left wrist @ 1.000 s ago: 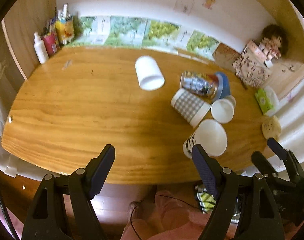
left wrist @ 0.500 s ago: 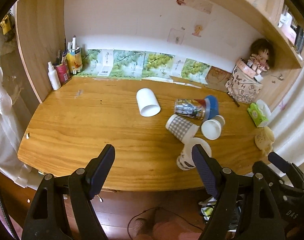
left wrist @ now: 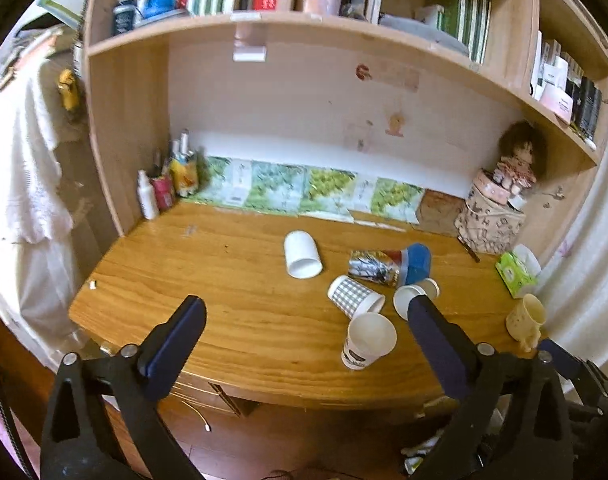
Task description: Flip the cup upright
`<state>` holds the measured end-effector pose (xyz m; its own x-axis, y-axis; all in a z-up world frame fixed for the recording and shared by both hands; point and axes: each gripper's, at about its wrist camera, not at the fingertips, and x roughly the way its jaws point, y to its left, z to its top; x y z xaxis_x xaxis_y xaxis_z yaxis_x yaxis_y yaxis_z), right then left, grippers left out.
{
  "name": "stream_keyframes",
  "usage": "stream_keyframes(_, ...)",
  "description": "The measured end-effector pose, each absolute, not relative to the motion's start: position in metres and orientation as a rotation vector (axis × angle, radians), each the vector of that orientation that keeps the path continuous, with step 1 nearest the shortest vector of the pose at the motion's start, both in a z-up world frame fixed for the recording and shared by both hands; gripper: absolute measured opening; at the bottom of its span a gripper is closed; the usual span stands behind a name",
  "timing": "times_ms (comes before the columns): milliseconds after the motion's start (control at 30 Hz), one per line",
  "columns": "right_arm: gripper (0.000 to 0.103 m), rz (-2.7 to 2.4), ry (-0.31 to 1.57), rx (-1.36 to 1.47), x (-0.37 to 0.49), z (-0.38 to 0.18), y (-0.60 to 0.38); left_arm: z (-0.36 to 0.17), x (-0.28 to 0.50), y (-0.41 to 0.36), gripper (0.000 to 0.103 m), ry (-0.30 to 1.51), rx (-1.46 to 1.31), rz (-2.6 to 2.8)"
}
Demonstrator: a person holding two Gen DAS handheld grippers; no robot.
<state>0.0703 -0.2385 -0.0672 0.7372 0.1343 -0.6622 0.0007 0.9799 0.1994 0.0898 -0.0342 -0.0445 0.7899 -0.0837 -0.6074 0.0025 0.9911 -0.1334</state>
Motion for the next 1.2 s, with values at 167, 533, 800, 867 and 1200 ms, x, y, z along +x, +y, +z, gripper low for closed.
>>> stream_keyframes(167,0.103,0.073,0.697,0.162,0.056,-0.063,-0.242,-0.039,0.076,-0.042,0.102,0.615,-0.106,-0.025)
stream_keyframes(533,0.103,0.029,0.588,0.142,0.036,-0.056,-0.252,-0.032,0.047,-0.052,0.103,0.471,-0.058,0.012)
stream_keyframes(800,0.103,0.018,0.556,0.135,0.035,-0.052,-0.256,-0.027,0.042,-0.059,0.103,0.412,-0.037,-0.005)
stream_keyframes(867,0.103,0.024,0.549,0.132,0.035,-0.052,-0.256,-0.027,0.042,-0.059,0.103,0.409,-0.04,-0.004)
stream_keyframes(1200,0.103,0.014,0.522,0.125,0.034,-0.048,-0.255,-0.027,0.044,-0.058,0.103,0.405,-0.038,0.001)
